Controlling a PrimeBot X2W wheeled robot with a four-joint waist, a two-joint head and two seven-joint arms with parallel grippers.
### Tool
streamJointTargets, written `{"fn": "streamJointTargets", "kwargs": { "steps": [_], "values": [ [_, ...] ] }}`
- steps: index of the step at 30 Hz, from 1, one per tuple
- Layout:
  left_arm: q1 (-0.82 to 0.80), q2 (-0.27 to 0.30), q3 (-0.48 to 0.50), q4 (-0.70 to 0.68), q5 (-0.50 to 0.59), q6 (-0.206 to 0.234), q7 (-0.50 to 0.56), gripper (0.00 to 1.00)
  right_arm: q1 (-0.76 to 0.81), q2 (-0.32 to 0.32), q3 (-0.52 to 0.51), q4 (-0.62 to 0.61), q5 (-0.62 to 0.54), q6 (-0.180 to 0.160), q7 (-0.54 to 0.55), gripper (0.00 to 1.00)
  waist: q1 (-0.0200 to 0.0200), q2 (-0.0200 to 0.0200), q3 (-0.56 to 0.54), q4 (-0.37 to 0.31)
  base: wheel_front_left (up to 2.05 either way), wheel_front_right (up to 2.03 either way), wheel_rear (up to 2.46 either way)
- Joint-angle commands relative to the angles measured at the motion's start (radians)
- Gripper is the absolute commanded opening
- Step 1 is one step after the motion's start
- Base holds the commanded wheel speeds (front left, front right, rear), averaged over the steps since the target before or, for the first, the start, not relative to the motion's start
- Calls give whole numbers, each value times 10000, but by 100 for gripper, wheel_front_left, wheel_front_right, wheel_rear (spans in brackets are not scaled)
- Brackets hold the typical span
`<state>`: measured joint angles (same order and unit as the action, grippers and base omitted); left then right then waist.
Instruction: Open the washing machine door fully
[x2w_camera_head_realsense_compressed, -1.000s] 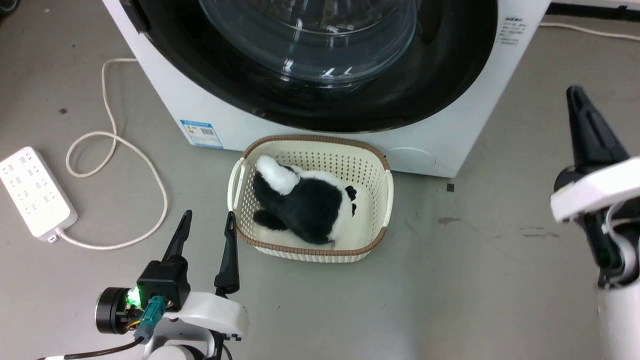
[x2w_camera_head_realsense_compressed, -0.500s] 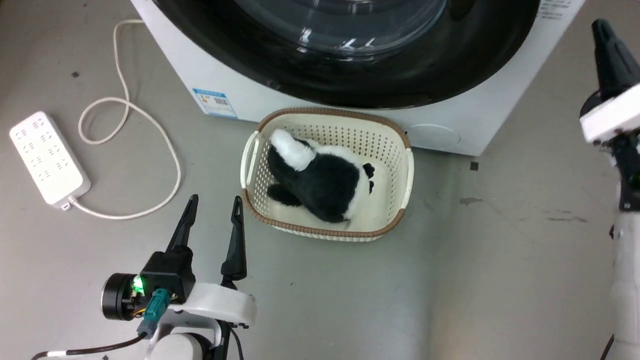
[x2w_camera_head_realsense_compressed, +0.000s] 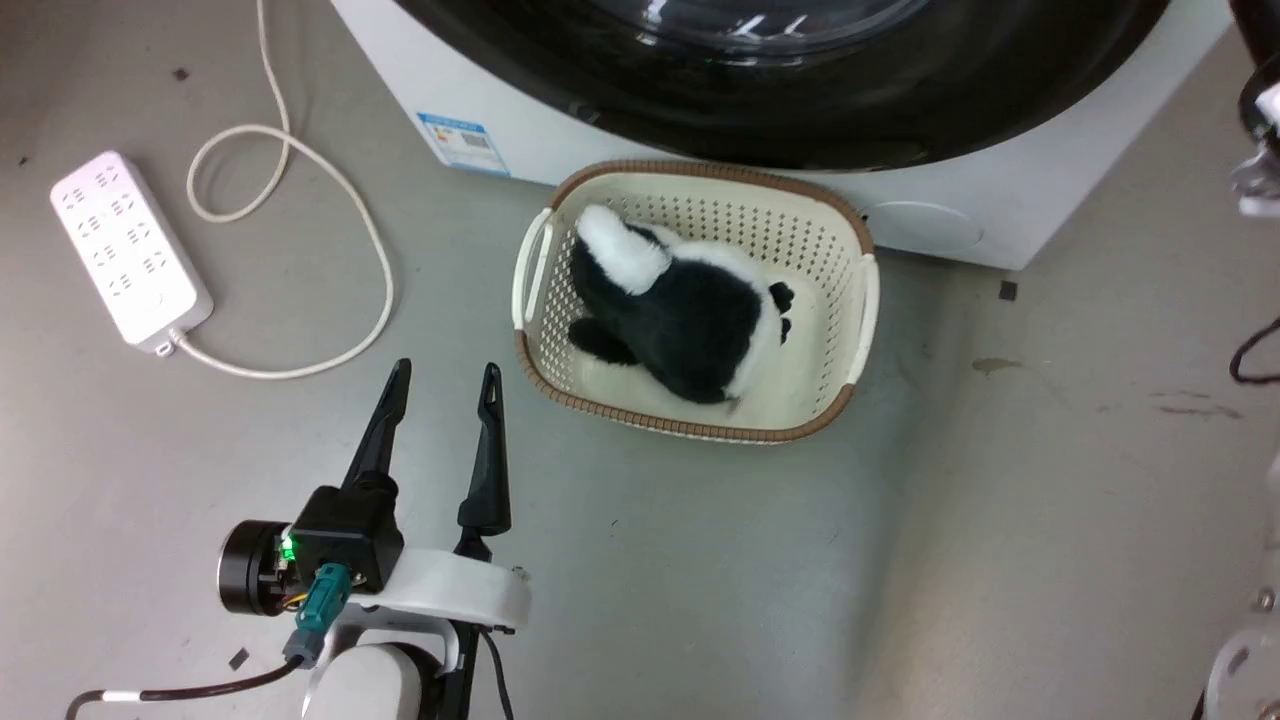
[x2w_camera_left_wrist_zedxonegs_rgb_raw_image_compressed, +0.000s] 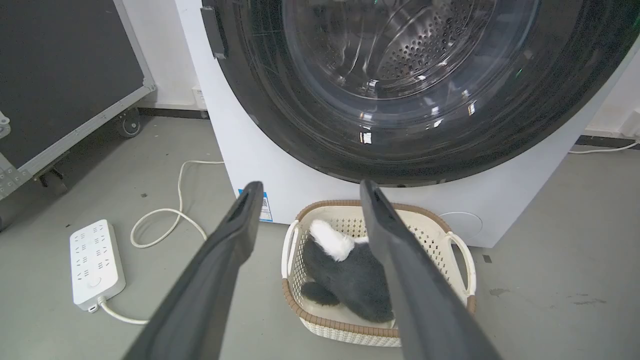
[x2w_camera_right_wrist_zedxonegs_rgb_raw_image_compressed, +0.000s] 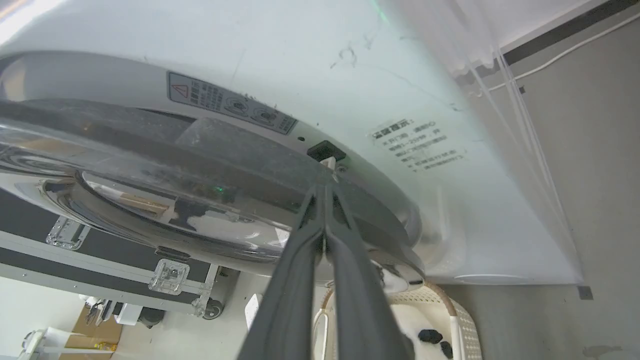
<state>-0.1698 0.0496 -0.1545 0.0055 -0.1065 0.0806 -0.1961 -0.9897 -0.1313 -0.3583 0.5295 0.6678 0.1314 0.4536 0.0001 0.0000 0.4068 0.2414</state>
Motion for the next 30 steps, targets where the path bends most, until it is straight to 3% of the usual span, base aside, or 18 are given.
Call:
{"fn": "streamJointTargets", "kwargs": {
  "steps": [1,17,23,30],
  "values": [
    [-182,6,-55,3,-70,60,-95,100,-403,-30,-129,174,188,-4,144,0,-1,0,90,68,0,0,0],
    [-609,6,-433,64,-283,252,-430,100,-2976,-109,-1924,2184,783,-6,2419,0,-1,0,843,531,0,0,0],
    [-608,6,-458,190,-295,315,-555,100,-2594,30,-2402,2283,1072,-7,3546,0,-1,0,532,625,0,0,0],
    [-422,7,-445,392,-217,268,-657,100,-1122,535,-2611,1431,1566,-7,4671,0,-1,0,-276,485,0,0,0]
  ]
}}
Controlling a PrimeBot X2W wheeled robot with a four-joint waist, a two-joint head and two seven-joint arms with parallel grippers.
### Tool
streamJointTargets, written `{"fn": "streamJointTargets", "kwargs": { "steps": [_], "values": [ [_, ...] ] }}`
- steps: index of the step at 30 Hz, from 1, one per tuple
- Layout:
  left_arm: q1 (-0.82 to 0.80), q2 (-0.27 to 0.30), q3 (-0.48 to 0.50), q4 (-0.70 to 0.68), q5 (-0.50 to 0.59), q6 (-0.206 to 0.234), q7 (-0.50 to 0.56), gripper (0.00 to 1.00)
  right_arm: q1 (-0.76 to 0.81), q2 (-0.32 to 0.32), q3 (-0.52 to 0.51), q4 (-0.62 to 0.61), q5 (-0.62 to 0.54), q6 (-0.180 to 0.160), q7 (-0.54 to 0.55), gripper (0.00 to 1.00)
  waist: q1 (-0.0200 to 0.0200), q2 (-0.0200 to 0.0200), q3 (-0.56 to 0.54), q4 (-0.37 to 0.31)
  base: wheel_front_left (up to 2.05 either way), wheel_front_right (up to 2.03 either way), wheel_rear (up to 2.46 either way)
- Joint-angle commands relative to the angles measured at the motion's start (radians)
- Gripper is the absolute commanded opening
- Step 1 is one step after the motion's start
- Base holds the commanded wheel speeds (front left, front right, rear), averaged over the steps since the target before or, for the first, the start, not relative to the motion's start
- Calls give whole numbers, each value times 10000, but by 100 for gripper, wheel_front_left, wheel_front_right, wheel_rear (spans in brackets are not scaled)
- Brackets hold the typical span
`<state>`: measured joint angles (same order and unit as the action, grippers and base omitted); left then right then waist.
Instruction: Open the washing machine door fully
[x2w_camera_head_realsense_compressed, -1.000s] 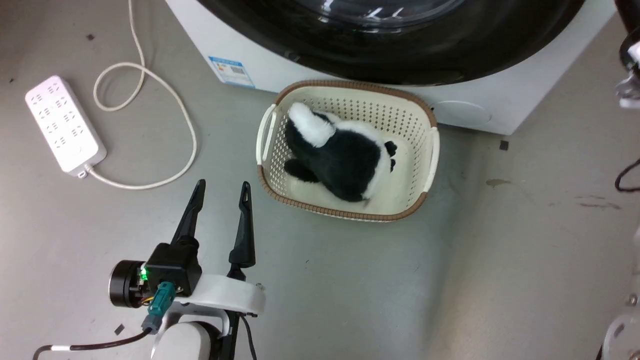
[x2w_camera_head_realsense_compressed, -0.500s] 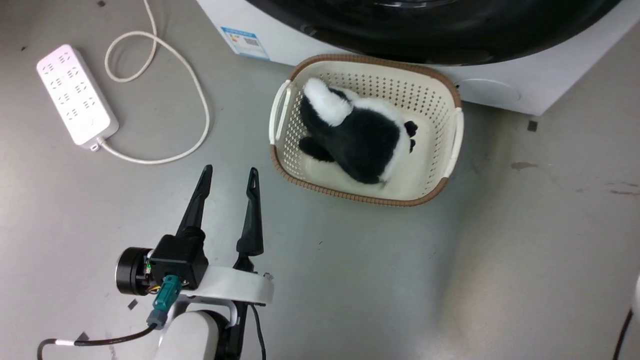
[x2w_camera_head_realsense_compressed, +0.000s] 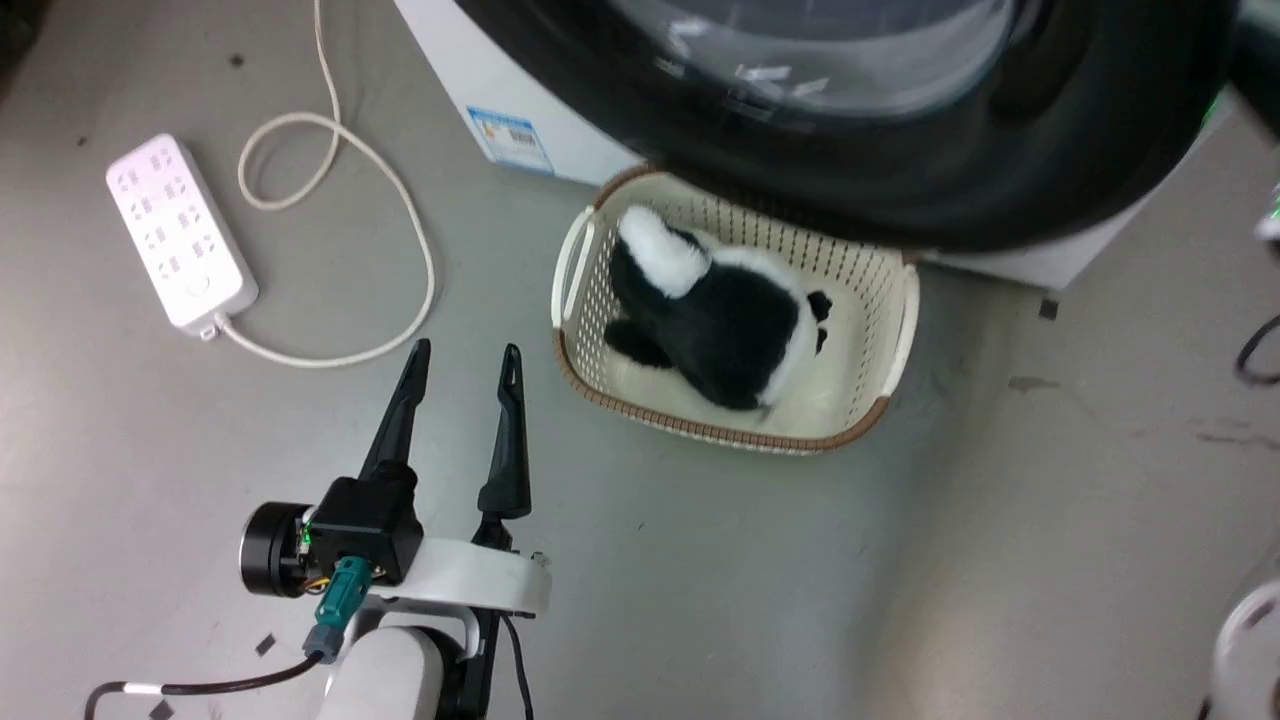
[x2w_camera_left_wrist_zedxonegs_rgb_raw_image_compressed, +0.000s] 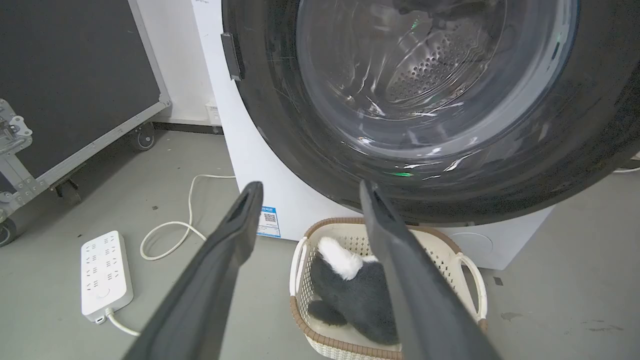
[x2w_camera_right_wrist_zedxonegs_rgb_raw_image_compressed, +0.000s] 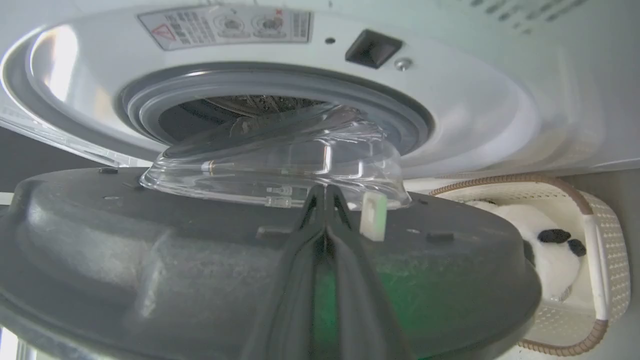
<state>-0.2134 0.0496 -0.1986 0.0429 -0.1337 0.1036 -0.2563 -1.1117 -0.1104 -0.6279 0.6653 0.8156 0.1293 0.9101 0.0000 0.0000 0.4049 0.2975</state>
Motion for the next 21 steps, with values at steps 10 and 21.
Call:
{"fn": "streamJointTargets", "kwargs": {
  "steps": [10,21],
  "values": [
    [629,17,146,356,210,-125,-55,100,2926,596,1667,-795,2431,14,785,0,0,0,-1640,-305,0,0,0],
    [1178,19,29,533,237,-447,-55,100,5455,600,6493,-2189,5601,14,-421,0,0,0,-2251,-419,0,0,0]
  ]
}}
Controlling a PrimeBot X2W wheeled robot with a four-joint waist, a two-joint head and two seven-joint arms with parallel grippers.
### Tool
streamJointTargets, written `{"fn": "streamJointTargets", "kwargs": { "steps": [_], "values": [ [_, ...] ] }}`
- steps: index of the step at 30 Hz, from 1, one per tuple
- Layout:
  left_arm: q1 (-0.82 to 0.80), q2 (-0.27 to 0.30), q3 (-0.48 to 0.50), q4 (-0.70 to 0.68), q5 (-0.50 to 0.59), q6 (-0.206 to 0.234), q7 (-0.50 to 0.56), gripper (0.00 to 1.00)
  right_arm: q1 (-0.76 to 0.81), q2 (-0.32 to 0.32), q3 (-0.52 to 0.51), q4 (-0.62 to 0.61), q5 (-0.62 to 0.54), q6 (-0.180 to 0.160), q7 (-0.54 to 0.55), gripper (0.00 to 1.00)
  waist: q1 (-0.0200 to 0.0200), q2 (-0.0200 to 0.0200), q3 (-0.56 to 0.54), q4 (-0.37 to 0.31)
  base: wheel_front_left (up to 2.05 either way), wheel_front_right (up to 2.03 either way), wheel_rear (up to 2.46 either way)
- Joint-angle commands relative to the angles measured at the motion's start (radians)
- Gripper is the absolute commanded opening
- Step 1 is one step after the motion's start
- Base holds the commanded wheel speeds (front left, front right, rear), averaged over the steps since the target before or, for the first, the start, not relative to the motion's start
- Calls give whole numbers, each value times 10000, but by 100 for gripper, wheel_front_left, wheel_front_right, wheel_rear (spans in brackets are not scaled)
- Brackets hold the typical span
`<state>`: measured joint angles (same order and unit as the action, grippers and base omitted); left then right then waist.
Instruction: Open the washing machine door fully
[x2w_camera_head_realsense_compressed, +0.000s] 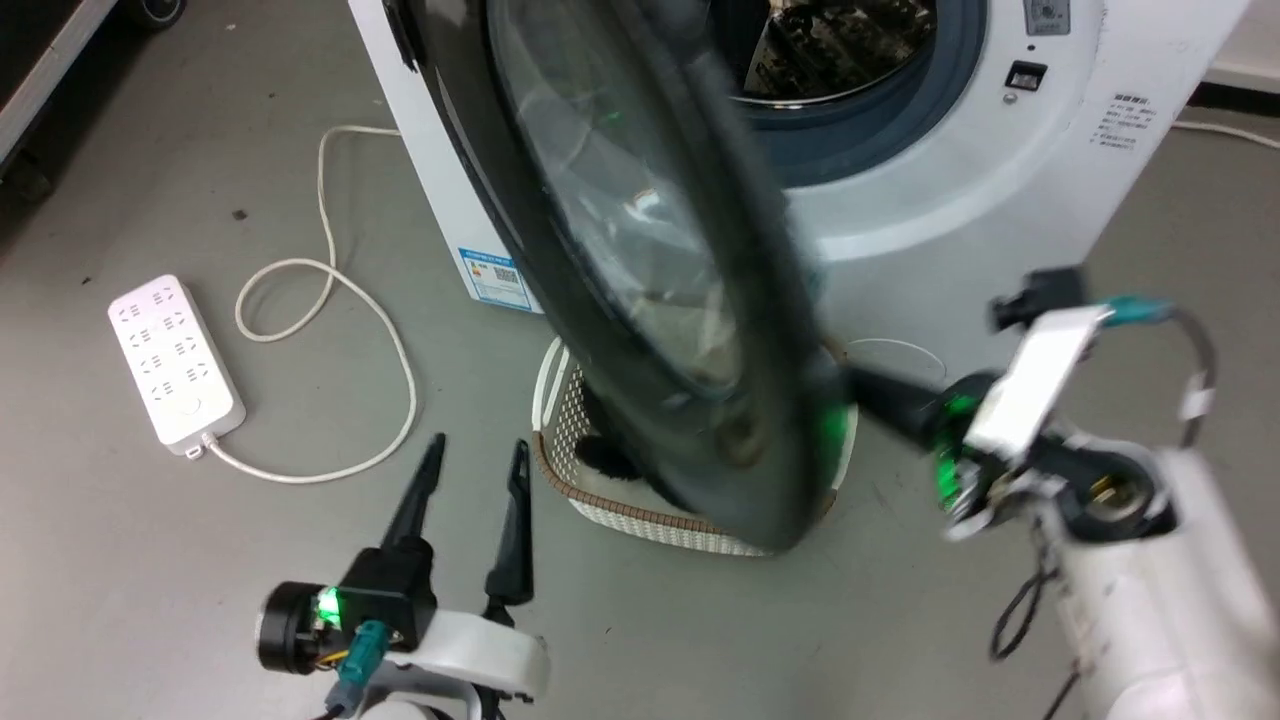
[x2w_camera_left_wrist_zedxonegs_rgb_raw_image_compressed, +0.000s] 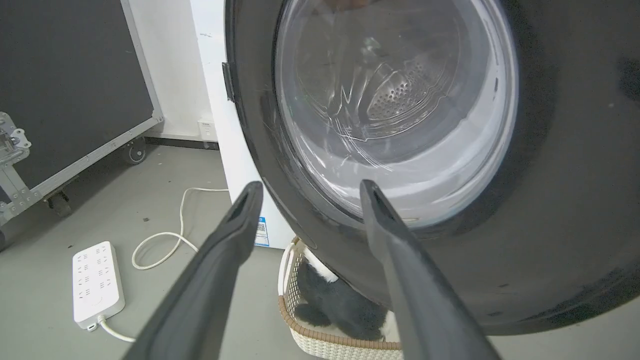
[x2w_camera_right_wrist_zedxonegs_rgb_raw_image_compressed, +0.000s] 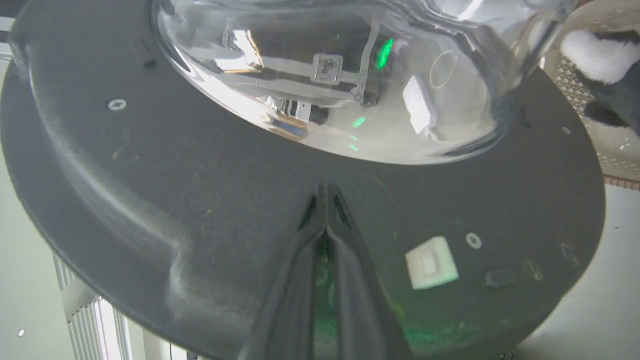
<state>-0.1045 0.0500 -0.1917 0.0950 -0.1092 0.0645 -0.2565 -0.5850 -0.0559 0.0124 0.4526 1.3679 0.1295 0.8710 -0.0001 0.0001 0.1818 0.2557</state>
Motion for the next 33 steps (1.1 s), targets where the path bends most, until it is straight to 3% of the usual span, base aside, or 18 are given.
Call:
{"fn": "streamJointTargets", "kwargs": {
  "steps": [1,7,14,15,18,23,28,33],
  "values": [
    [138,21,-56,62,14,-77,-53,100,349,55,460,-193,269,12,-170,0,1,-1,-35,9,0,0,0],
    [279,19,-22,219,-12,-133,-53,100,895,56,2143,-648,978,12,-1065,0,1,-1,-59,94,0,0,0],
    [248,14,16,195,-49,-147,-53,100,997,56,2845,-697,1258,12,-1664,0,1,-1,21,163,0,0,0],
    [262,13,94,183,-81,-125,-53,100,990,56,2708,-717,1093,12,-2110,100,1,-1,-72,81,0,0,0],
    [334,12,234,137,-152,-101,-53,100,908,-243,2301,-1125,319,12,-3088,100,1,-1,-336,-190,0,0,0],
    [419,11,455,70,-227,-118,-53,100,1263,-1252,1864,-2401,-1927,12,-5499,100,1,-1,-852,-623,0,0,0],
    [566,31,732,-89,-301,-163,-53,100,2086,-2749,1989,-3501,-5679,12,-8398,100,1,-1,-1268,-1065,0,0,0],
    [769,105,941,-173,-354,-239,-53,100,3172,-2972,1143,-3913,-9069,12,-10230,100,1,-1,-1528,-1465,0,0,0]
  ]
}}
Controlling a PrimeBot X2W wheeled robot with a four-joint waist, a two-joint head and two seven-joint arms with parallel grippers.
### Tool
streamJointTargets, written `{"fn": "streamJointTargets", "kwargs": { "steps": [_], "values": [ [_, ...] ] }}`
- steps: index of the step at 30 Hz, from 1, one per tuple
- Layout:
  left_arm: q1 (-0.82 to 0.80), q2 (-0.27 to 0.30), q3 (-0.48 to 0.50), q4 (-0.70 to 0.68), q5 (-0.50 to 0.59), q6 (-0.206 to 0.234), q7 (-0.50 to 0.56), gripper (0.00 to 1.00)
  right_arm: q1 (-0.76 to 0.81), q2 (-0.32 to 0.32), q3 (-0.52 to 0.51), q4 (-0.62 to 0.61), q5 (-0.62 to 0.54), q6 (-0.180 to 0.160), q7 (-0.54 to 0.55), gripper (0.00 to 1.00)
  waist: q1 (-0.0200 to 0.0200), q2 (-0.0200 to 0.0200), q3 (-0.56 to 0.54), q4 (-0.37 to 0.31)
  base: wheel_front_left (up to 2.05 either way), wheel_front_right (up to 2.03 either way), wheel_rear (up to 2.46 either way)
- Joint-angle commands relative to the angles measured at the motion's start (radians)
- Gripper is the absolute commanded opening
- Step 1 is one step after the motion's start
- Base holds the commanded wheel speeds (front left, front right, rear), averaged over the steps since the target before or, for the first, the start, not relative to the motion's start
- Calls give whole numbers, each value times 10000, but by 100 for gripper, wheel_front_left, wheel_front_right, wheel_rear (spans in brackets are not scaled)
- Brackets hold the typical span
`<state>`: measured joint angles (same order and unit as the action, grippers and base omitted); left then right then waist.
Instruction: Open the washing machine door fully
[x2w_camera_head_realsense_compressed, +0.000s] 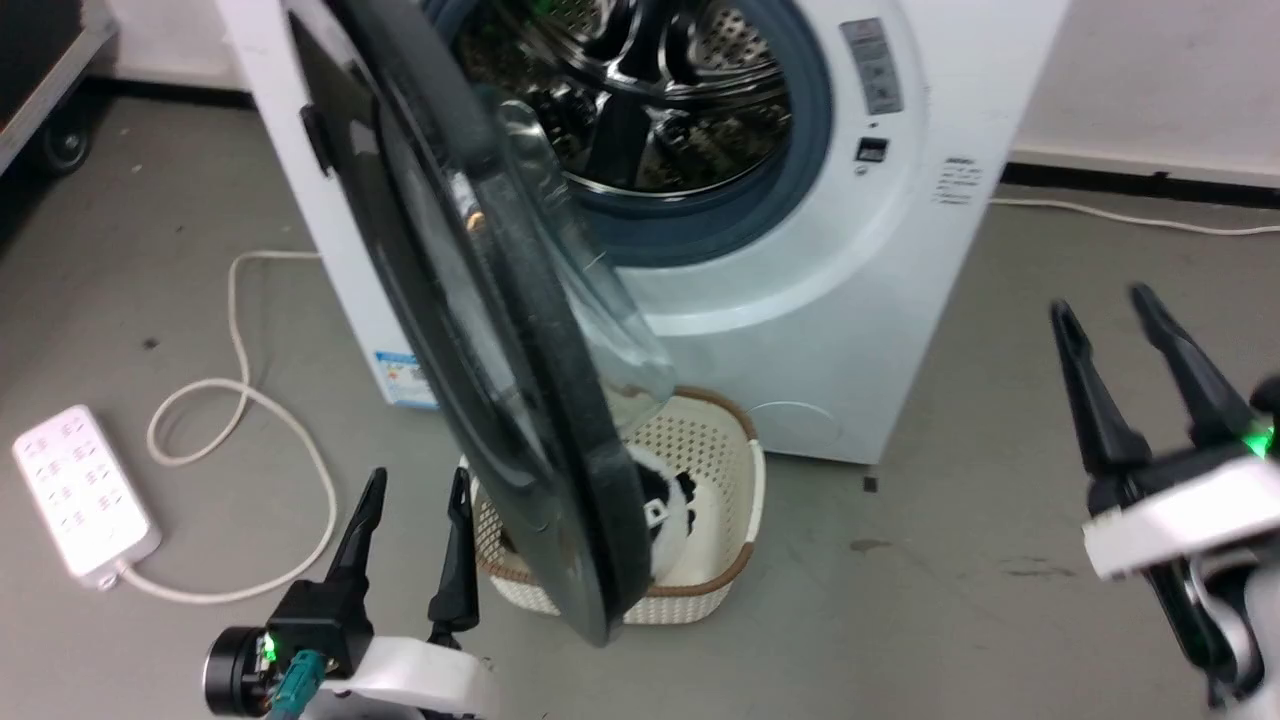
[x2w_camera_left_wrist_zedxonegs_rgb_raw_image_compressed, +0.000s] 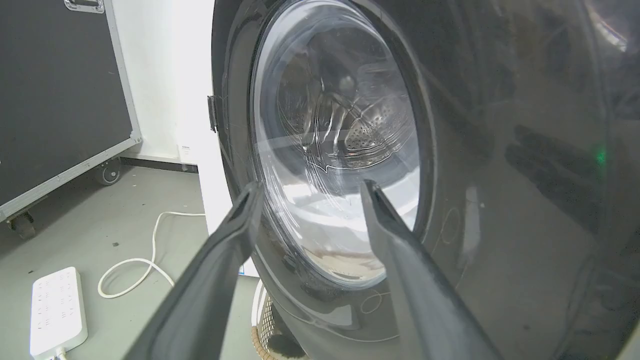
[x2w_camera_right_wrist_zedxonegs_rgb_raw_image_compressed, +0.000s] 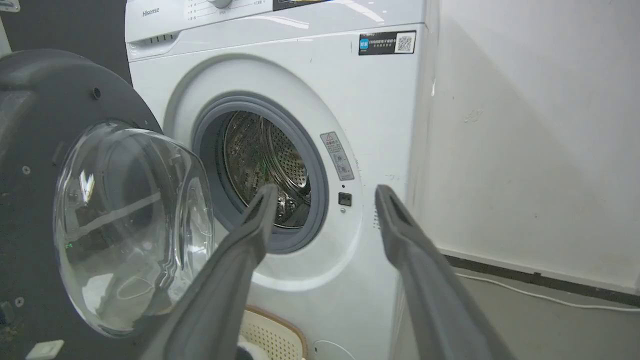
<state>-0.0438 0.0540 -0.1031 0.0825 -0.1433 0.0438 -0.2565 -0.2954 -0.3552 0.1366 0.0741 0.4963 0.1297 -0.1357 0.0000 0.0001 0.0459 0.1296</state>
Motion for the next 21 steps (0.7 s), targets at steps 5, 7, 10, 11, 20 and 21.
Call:
{"fn": "streamJointTargets", "kwargs": {
  "steps": [5,7,10,11,20,21],
  "values": [
    [422,100,175,-152,-9,-60,-53,100,1775,1129,-1125,-983,-2577,10,-702,100,0,-1,-246,-529,0,0,0],
    [503,106,184,-137,5,-86,-53,100,2430,1699,-1427,-1363,-3136,10,-816,100,0,-1,-236,-598,0,0,0],
    [552,105,193,-80,4,-112,-53,100,3040,2213,-1611,-1655,-3641,10,-935,100,0,-1,-215,-637,0,0,0],
    [570,103,196,-57,7,-122,-53,100,3315,2401,-1636,-1730,-3820,10,-985,100,0,-1,-207,-651,0,0,0],
    [732,68,91,108,84,-148,-53,100,4428,3001,-1297,-1332,-4950,10,-1241,100,0,-1,-258,-643,0,0,0],
    [741,67,86,119,95,-153,-53,100,4417,3016,-1339,-1314,-4955,10,-1247,100,0,-1,-271,-646,0,0,0]
  ]
}}
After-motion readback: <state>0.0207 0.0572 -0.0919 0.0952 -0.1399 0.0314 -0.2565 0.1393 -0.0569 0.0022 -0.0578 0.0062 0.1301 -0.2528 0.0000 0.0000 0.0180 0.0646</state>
